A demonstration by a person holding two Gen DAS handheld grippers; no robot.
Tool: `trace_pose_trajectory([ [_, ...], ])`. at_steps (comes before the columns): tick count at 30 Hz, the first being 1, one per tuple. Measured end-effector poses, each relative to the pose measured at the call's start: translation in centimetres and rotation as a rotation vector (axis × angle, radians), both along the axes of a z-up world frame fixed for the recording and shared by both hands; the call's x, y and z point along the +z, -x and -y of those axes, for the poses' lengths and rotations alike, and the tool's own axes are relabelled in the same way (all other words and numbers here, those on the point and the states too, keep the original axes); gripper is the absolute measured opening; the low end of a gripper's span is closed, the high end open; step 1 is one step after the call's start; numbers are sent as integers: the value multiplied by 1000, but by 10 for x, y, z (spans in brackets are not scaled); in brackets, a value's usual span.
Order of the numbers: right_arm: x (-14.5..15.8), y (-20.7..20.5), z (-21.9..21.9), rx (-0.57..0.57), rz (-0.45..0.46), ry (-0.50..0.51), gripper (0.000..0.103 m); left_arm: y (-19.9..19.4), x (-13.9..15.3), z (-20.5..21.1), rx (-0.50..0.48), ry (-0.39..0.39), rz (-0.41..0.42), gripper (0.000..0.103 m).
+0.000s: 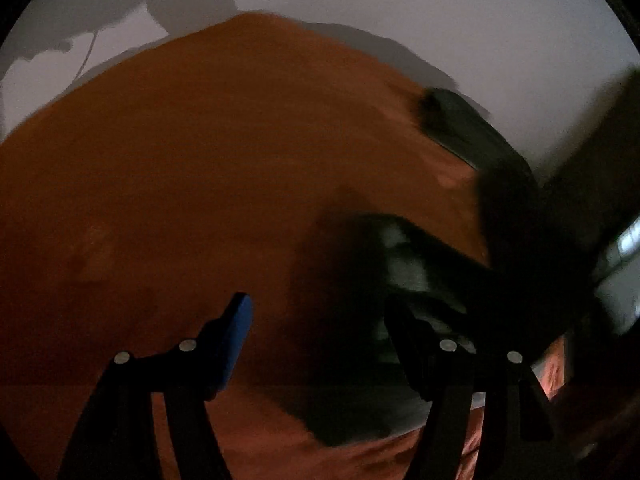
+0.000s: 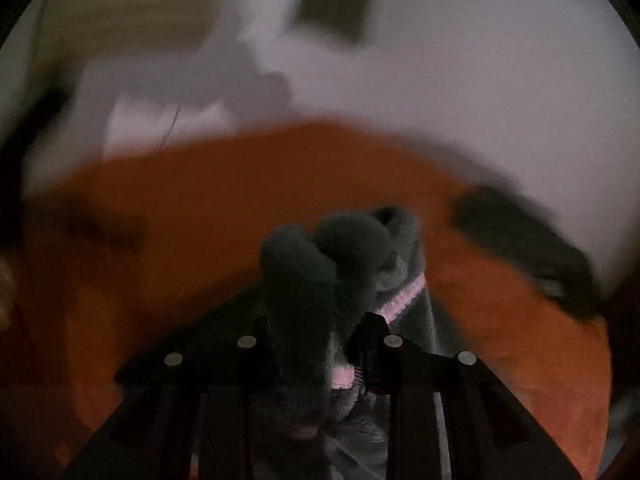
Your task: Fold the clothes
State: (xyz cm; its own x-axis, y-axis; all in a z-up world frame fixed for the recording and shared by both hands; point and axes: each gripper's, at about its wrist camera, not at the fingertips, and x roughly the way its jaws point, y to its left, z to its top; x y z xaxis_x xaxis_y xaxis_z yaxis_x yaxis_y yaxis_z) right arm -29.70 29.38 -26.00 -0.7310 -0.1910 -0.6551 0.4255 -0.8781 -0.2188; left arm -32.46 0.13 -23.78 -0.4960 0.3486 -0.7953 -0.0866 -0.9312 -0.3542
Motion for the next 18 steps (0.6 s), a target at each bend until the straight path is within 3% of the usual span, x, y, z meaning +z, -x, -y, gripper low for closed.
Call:
trace_pose_trajectory([
  [1,-35,3,29,55,83,-77,25,-2,-1,7,13,-2,4,69],
  [4,-67,-19,59,94,7,-243,28,-6,-1,14,22,-1,6,69],
  [7,-62,-24,43,100,-56,-222,29,-4,-1,7,-6,21,-4,69],
  [10,-53,-19,34,114,-2,-135,31,9,-6,-2,-34,24,4,69],
  [13,-52,10,26,160,120,-49,45,20,-8,-16,-77,6,18,69],
  [14,-47,9,21,199,185,26,58,23,-7,-24,-98,3,14,69],
  [15,-36,5,12,244,236,129,64,26,-5,-31,-122,-1,11,69],
  [18,-6,-7,-18,292,250,287,65,33,5,-53,-179,-30,-20,69],
])
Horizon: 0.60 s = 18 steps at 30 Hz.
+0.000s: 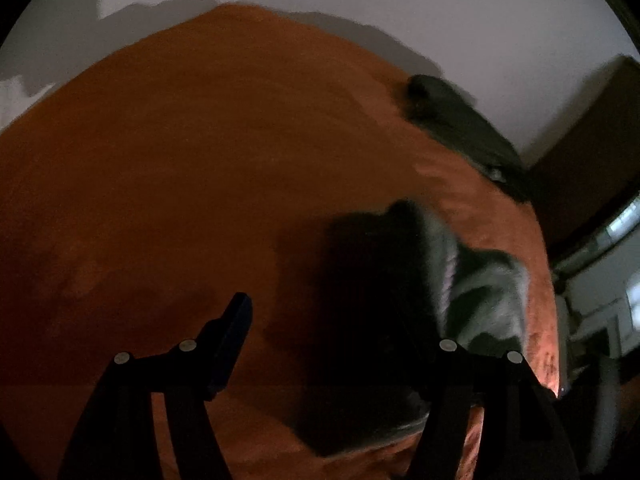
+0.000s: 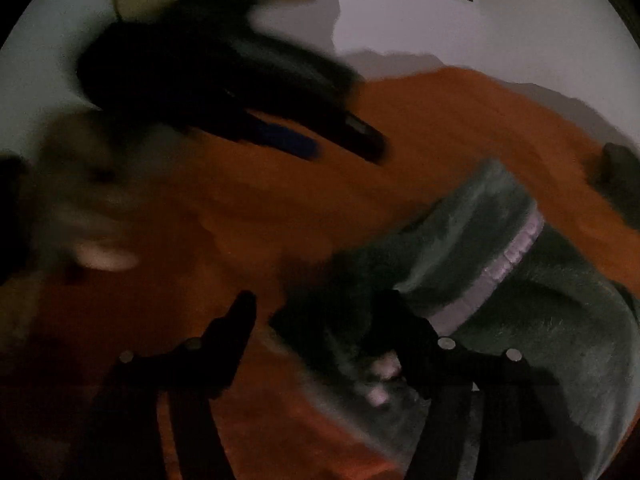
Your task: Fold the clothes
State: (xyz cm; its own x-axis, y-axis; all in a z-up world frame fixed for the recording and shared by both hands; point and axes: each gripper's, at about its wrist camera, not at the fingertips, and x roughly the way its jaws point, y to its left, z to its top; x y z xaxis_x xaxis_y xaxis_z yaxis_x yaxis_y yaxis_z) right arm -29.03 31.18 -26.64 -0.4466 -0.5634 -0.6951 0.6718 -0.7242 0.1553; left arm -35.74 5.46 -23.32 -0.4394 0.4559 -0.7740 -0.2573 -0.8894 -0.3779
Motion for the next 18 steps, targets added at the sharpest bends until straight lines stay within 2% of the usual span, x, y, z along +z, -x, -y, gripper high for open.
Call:
trace_pose_trajectory([
  [2,18,-5,-26,-18,12,70,65,3,4,-16,-37,-32,-3,69],
  [4,30,-5,-58,-95,13,119,65,4,0,-36,-84,-19,7,69],
  [7,25,3,-108,-260,31,74,65,8,-10,-67,-138,44,17,69],
  [8,19,7,-124,-313,42,44,62,9,-15,-74,-147,65,23,63],
  [9,12,8,-134,-348,58,22,55,9,-20,-80,-155,85,29,49],
  [10,2,10,-143,-367,95,11,51,10,-25,-87,-163,104,35,6],
  [12,-18,12,-162,-404,168,-8,42,9,-32,-81,-113,110,44,9],
  [15,-19,-2,-185,-418,182,40,42,0,-33,-52,-39,96,40,9],
  [18,-29,0,-188,-407,160,39,42,-7,-48,-37,-91,125,44,9],
])
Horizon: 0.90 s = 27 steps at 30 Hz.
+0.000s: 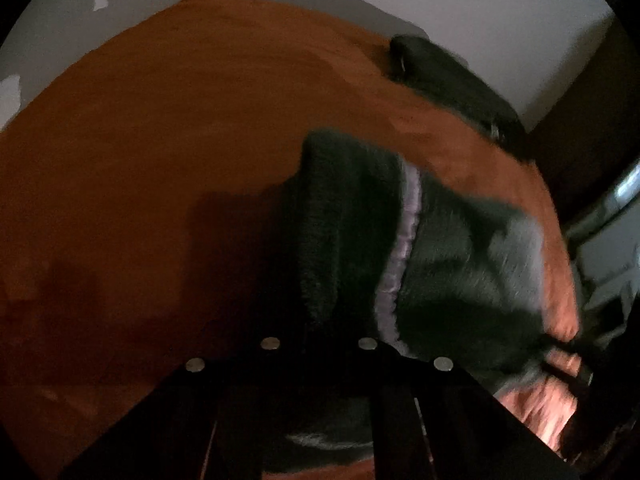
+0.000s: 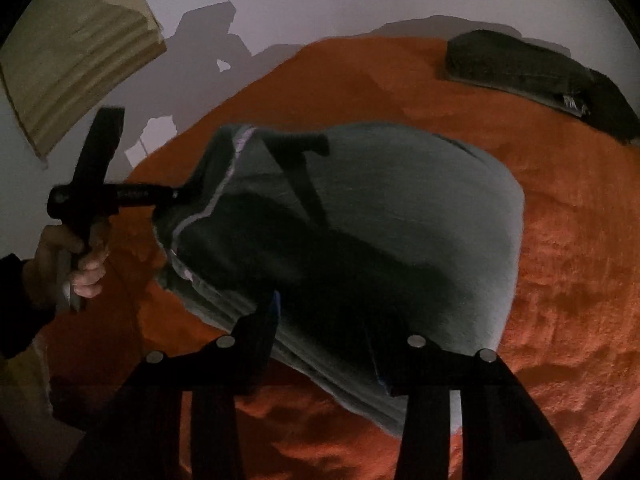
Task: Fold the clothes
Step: 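Press the folded towel with the left gripper while the right gripper releases and withdraws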
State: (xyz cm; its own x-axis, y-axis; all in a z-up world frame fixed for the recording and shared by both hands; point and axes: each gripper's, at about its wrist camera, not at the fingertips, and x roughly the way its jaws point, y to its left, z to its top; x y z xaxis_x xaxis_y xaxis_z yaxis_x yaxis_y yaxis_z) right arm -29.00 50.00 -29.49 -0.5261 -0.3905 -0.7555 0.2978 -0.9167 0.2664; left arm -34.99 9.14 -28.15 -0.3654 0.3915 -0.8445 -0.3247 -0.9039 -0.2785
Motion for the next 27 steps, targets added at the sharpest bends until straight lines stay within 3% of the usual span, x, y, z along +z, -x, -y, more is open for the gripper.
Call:
trace_pose_trajectory([
  [3,-32,20,6,30,122,-90,42,0,-7,7,-45,-55,21,15],
  [6,-19,27,-1,38,125,-55,42,11,0,9,-20,-71,32,24],
  [7,-7,30,-6,37,101,-23,42,15,5,11,3,-47,48,33],
  [8,5,32,-11,35,77,8,42,18,15,13,31,-37,59,34],
  [10,31,29,-21,14,15,32,42,19,50,8,50,-58,9,35],
  [13,53,62,-28,-17,-41,-15,42,20,87,-18,9,-69,-78,54],
  [15,53,87,-32,-68,-35,-33,42,27,88,-57,-59,-61,-111,55],
  [17,39,119,-42,-126,29,-13,42,39,63,-87,-102,-44,-108,55],
  [19,5,143,-51,-144,166,5,42,51,26,-100,-89,73,-75,54],
  [20,-13,152,-58,-147,247,30,42,57,4,-99,-66,138,-42,38],
  [21,-23,153,-69,-137,301,116,41,60,-7,-81,-36,91,-11,31],
  [23,-9,148,-91,-120,283,217,38,64,-24,-42,27,-30,51,28],
  [25,28,143,-120,-125,168,171,39,63,-19,-24,43,-36,39,25],
  [27,30,155,-130,-90,158,112,39,60,-16,-23,13,-29,35,25],
])
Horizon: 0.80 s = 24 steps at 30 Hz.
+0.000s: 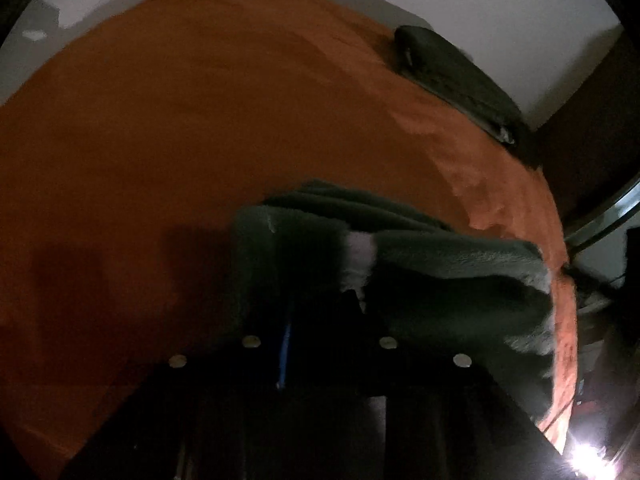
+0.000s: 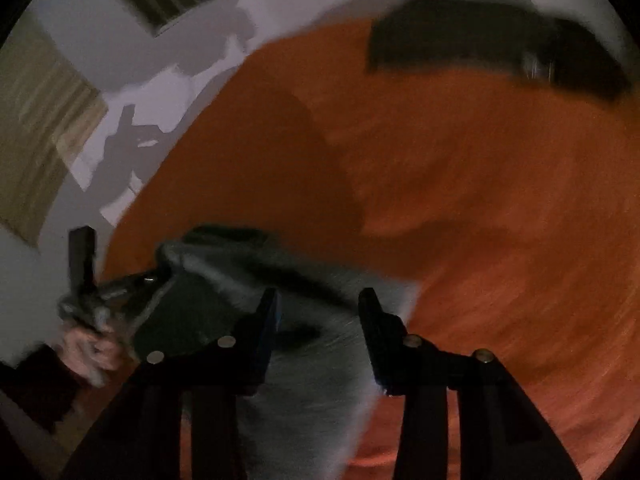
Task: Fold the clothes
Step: 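Press the folded towel with the left gripper while the right gripper releases and withdraws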
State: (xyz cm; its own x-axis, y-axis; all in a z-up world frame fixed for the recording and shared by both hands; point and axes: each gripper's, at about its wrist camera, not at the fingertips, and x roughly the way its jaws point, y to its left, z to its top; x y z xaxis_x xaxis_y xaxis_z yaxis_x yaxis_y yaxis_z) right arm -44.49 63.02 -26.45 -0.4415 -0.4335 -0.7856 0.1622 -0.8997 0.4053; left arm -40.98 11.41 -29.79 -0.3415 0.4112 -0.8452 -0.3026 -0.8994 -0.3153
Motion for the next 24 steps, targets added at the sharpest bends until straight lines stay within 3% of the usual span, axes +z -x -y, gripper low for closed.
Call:
trace_pose_trajectory([
  [2,-7,19,-5,55,39,-47,39,-7,1,-5,-29,26,-17,25],
  [5,-26,31,-6,119,129,-39,38,-14,-1,-12,-41,65,-50,25],
  [6,-32,34,-3,128,137,-45,16,-13,-2,-10,-36,61,-52,25],
  [7,-30,38,-3,114,122,-44,0,-14,-3,-9,-29,53,-48,25],
  [8,-28,41,-4,96,103,-42,1,-14,-5,-8,-23,45,-44,25],
  [11,-7,42,-41,-113,10,16,0,-17,-6,-8,-27,24,-37,25],
  [12,-7,46,-50,-135,12,13,0,-16,-7,-8,-30,20,-33,25],
  [15,-13,52,-51,-62,97,89,1,-10,-2,-17,-24,-16,-13,25],
  [16,-15,54,-50,-34,131,116,6,-10,1,-16,-25,-28,-13,25],
  [18,-21,56,-43,-4,177,112,60,-13,3,-17,-48,-1,-31,25],
  [19,-27,58,-40,-5,180,90,61,-14,1,-20,-56,14,-37,25],
  [20,-33,63,-37,-8,187,68,51,-15,0,-23,-65,30,-42,25],
  [21,-41,69,-37,-16,206,63,9,-18,-2,-25,-72,47,-50,25],
  [24,-40,81,-50,-134,171,156,7,-19,-4,-32,-73,73,-64,25],
])
